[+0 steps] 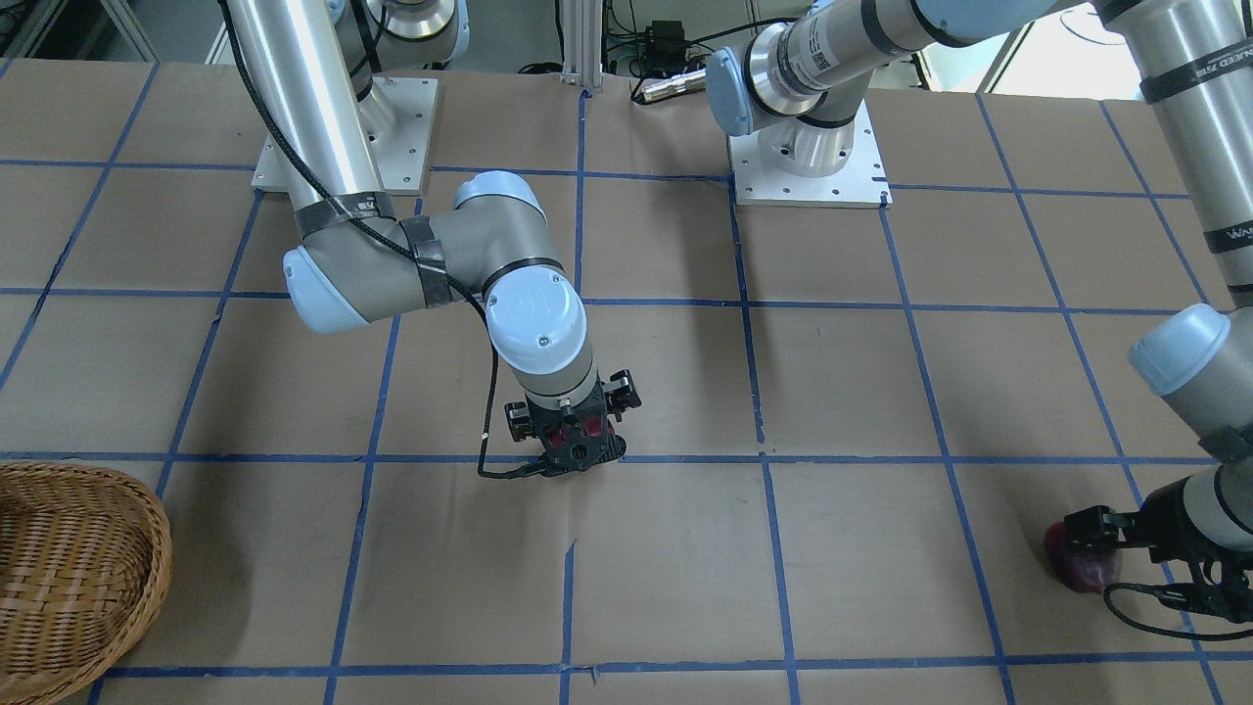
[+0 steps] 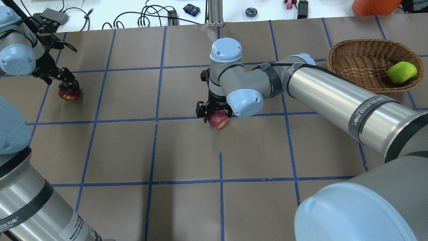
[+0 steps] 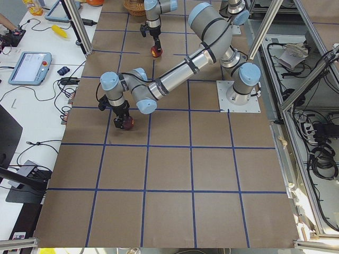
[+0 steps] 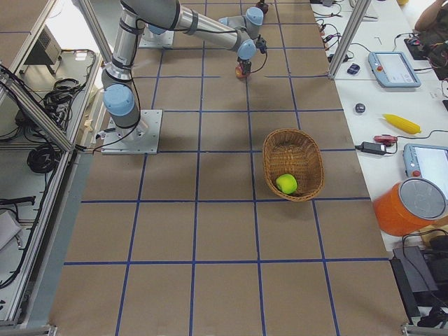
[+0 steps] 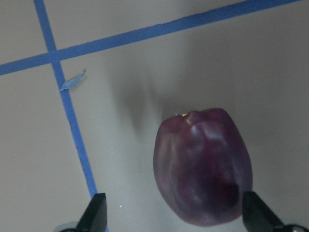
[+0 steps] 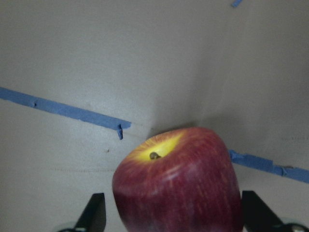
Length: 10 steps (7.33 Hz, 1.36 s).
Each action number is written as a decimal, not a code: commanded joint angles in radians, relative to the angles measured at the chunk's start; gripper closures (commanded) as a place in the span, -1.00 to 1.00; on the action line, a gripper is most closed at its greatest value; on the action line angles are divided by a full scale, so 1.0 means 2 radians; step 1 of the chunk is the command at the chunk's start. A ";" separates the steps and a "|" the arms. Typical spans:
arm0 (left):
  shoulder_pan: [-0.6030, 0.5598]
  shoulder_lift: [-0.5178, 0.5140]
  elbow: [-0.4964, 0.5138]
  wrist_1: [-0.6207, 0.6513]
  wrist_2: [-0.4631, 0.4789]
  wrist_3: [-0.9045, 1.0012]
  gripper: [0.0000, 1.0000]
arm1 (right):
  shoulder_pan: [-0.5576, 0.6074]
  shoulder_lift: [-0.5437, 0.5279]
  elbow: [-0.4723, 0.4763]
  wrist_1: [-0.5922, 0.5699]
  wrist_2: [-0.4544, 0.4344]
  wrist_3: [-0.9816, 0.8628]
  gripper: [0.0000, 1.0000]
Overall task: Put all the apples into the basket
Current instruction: 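Carry the red apple into the basket while the left gripper lifts the far red apple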
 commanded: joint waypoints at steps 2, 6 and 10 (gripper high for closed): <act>0.006 -0.006 -0.009 -0.001 -0.020 0.001 -1.00 | -0.008 0.008 -0.006 -0.023 0.001 -0.001 0.99; 0.021 -0.020 -0.009 -0.001 -0.036 0.006 -0.95 | -0.119 -0.038 -0.109 0.115 -0.008 0.001 1.00; 0.013 -0.004 -0.009 -0.022 -0.037 0.003 0.55 | -0.319 -0.022 -0.159 0.143 -0.082 -0.151 1.00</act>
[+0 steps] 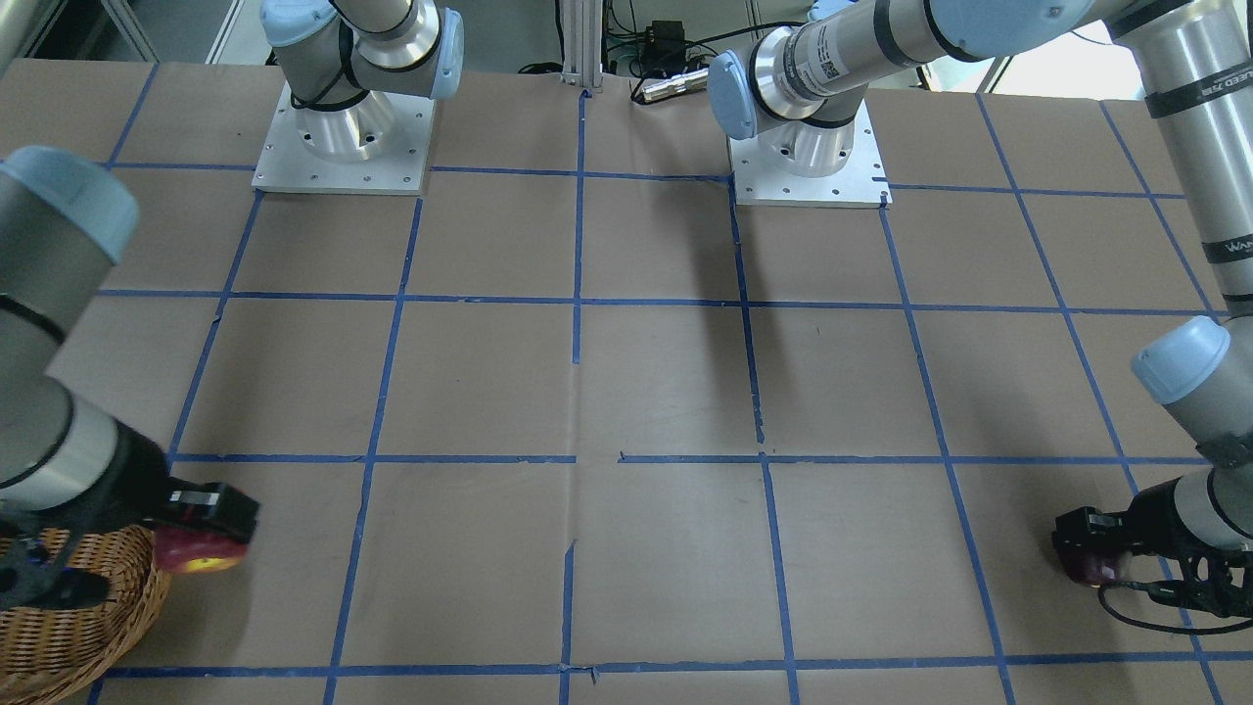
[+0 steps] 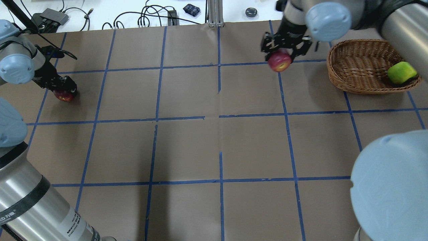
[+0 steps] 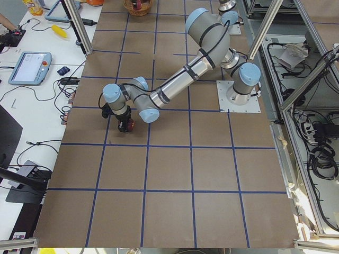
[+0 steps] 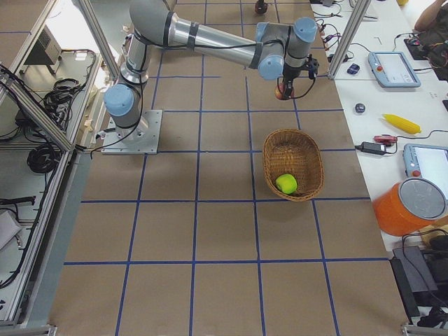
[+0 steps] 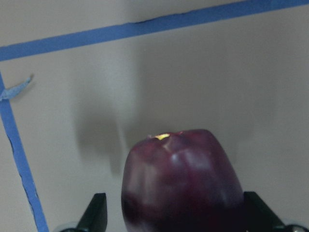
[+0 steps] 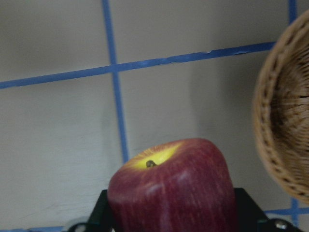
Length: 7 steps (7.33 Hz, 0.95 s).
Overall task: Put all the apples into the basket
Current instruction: 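Carry the red apple into the basket while the left gripper lifts the far red apple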
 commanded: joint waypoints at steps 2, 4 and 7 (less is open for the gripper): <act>-0.032 0.043 -0.005 -0.088 -0.041 -0.043 0.55 | -0.102 0.033 -0.007 -0.030 -0.061 -0.102 1.00; -0.077 0.090 -0.048 -0.099 -0.043 -0.141 0.55 | -0.123 0.076 -0.008 -0.080 -0.069 -0.119 1.00; -0.183 0.143 -0.108 -0.090 -0.050 -0.352 0.55 | -0.134 0.095 -0.007 -0.102 -0.063 -0.115 -0.46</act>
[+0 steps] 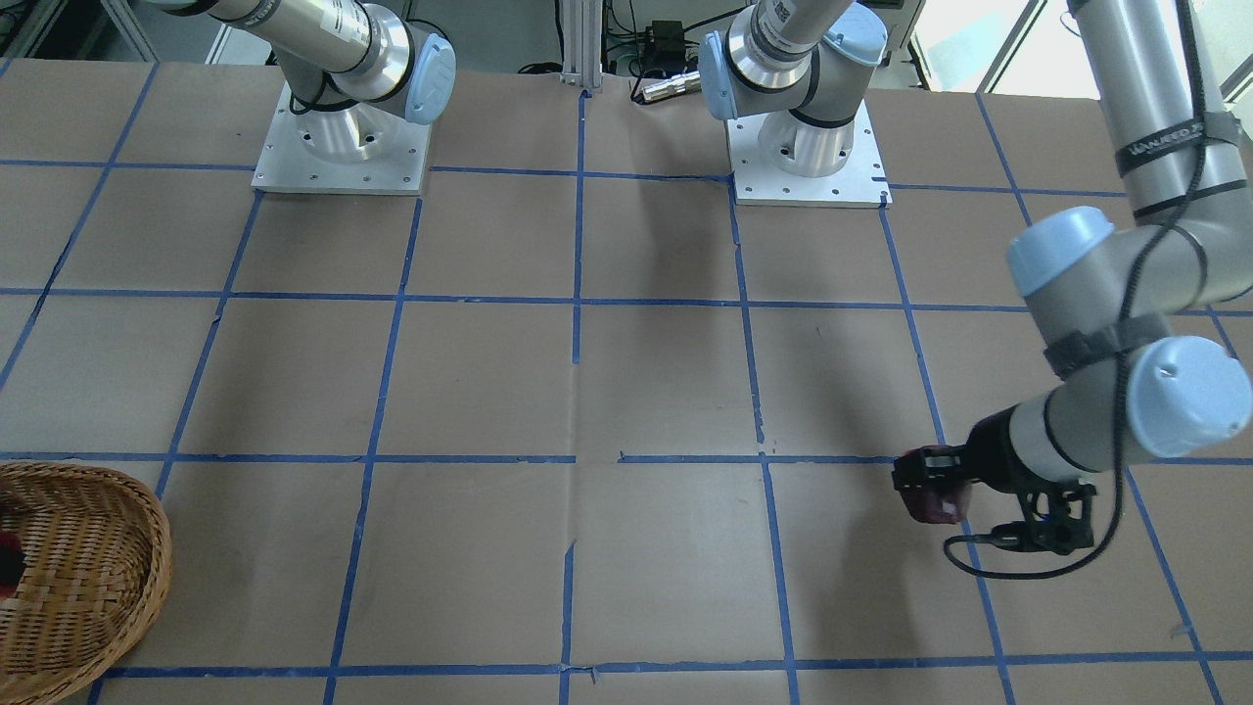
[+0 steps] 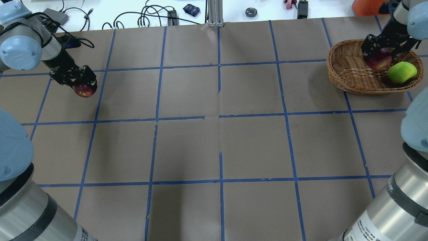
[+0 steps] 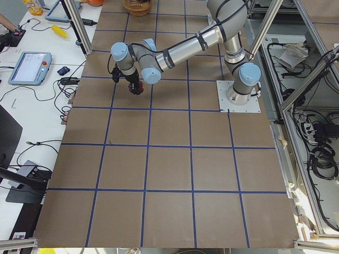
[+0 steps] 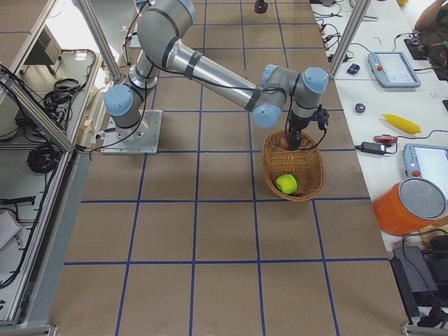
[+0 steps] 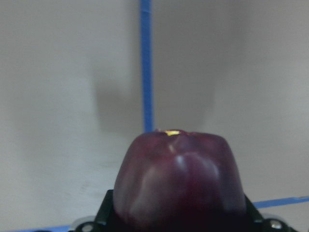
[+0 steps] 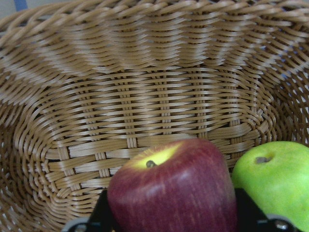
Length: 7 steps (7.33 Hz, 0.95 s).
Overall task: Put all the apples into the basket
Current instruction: 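Open right gripper in basket while left gripper sets red apple at center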
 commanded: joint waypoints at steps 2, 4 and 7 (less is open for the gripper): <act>-0.113 0.017 -0.028 0.043 -0.002 -0.199 0.55 | -0.008 0.000 -0.003 0.004 0.002 -0.001 -1.00; -0.200 0.002 -0.046 0.122 0.002 -0.344 0.55 | -0.008 -0.013 -0.004 0.023 0.001 0.000 -1.00; -0.287 -0.044 -0.103 0.274 -0.002 -0.442 0.51 | 0.021 -0.098 -0.003 0.123 0.021 0.003 -1.00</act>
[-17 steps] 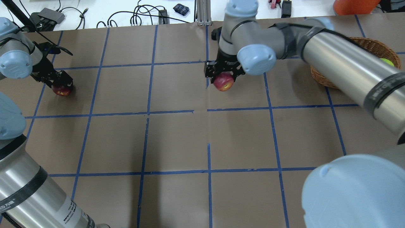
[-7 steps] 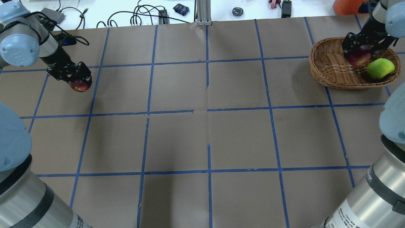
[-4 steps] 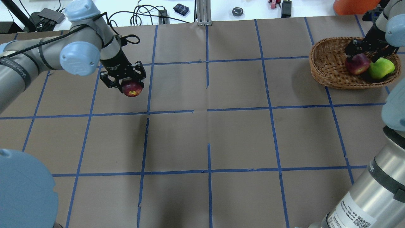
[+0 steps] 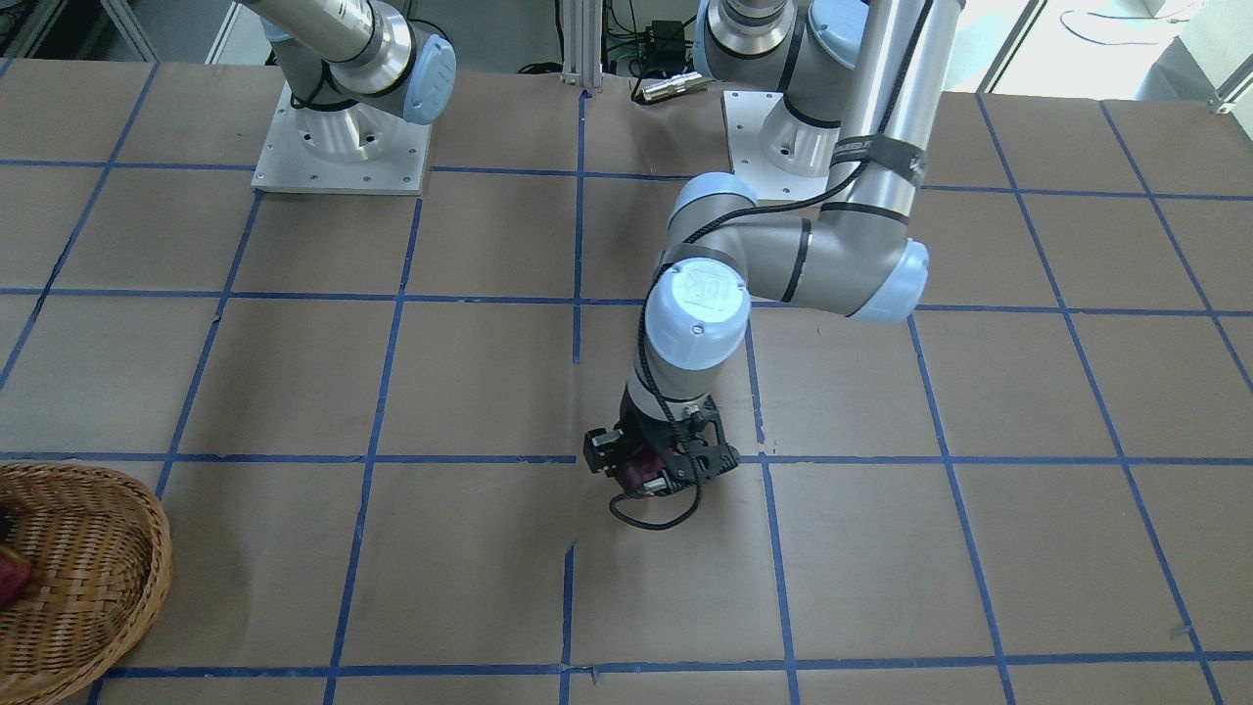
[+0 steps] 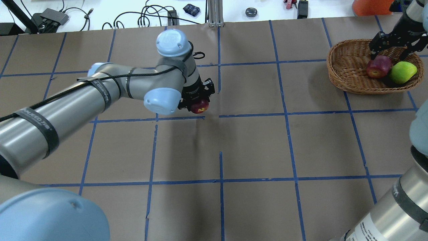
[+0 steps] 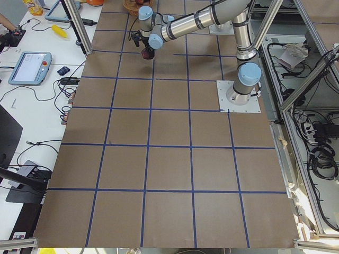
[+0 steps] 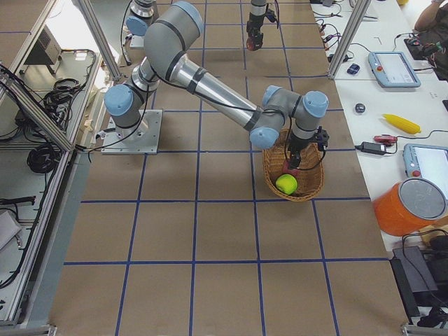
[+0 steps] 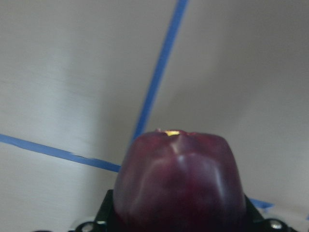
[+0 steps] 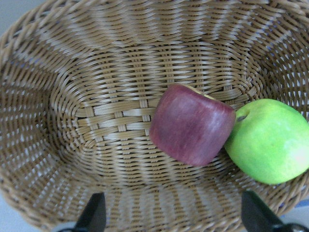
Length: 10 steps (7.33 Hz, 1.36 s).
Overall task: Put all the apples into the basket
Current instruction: 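Open right gripper in basket while left gripper sets red apple at center, then grasp the red apple at center with the right gripper while the left gripper withdraws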
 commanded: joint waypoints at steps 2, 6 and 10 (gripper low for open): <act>-0.040 -0.021 -0.028 0.059 0.000 -0.024 -0.99 | 0.051 -0.050 0.003 0.041 0.010 0.010 -1.00; -0.017 0.051 -0.008 -0.013 0.000 0.023 -1.00 | 0.177 -0.049 0.004 0.040 0.012 0.115 -1.00; 0.054 0.168 0.117 -0.366 0.007 0.212 -1.00 | 0.284 -0.017 0.005 0.033 0.105 0.166 -1.00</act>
